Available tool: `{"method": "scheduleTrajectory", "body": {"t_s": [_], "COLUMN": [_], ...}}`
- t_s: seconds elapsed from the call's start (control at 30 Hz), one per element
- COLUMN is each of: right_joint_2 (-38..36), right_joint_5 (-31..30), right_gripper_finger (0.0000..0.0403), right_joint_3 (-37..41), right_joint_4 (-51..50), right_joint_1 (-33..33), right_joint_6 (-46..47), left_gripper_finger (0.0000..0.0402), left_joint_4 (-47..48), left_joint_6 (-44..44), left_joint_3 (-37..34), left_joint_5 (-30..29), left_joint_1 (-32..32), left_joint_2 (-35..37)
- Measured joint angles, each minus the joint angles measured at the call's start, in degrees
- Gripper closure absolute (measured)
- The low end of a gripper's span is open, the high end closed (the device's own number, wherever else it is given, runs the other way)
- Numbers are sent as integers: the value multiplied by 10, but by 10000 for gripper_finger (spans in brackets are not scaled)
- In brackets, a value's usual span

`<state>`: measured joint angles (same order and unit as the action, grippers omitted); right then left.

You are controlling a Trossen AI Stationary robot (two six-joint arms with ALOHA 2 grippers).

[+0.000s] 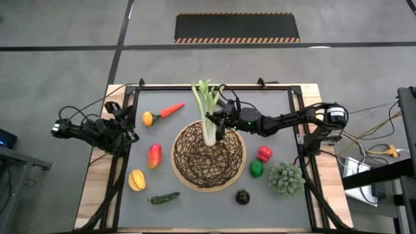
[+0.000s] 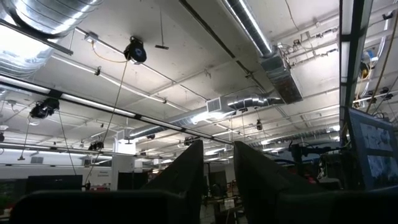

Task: Build produce basket
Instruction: Put the celery into the wire basket, then put the carrot into the wire basket

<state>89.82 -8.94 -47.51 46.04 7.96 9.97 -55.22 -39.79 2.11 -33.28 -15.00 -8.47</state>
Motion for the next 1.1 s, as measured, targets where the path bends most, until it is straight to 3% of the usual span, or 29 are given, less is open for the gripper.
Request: {"method": "scheduleTrajectory", "body": {"t_s": [0.27, 0.8, 1.1], "right_joint_2": [0, -4, -73], "right_joint_5": [1, -1, -1], "right_gripper_finger": [349, 208, 194], "right_joint_3": [0, 0, 0], "right_joint_4": [-5, -85, -186], "right_joint_1": [-12, -14, -15], "right_joint_6": [-21, 30, 31], "left_gripper_finger": [332, 332, 332], "left_joint_4": [0, 0, 0], "left_joint_6": [0, 0, 0], "left_joint_3": [0, 0, -1], "left_joint_5": [0, 0, 0], "left_joint_1": [0, 0, 0], "left_joint_2": [0, 0, 0]}}
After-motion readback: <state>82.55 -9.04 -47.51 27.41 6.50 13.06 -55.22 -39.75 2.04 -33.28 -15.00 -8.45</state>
